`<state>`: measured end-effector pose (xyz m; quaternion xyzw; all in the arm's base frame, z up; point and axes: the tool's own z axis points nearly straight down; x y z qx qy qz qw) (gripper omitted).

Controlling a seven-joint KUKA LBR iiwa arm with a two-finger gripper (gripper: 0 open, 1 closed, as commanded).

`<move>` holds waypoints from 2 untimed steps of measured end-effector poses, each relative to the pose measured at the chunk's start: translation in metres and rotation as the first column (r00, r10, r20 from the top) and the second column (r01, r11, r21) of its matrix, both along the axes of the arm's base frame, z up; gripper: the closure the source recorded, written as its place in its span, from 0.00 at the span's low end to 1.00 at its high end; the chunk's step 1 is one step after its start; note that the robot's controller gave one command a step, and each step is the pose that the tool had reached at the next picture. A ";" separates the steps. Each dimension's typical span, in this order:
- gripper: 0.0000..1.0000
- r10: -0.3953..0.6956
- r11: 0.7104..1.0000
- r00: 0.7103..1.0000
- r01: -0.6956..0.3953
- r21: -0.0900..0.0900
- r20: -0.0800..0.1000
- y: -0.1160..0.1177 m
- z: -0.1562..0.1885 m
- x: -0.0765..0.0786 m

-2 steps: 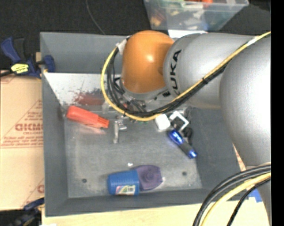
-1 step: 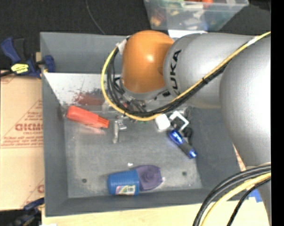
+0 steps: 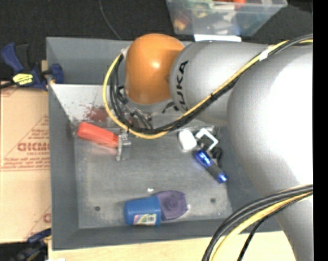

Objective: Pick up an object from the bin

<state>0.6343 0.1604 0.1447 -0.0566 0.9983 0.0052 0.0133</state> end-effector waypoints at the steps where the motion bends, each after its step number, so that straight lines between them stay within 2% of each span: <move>1: 0.00 0.022 1.000 1.000 -0.022 -0.002 0.005 0.008 0.000 0.005; 2: 0.00 -0.038 0.999 0.999 0.038 0.004 0.001 0.010 -0.040 0.009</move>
Offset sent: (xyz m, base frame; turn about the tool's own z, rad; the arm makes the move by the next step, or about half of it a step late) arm 0.0086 0.0106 -0.0393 0.0395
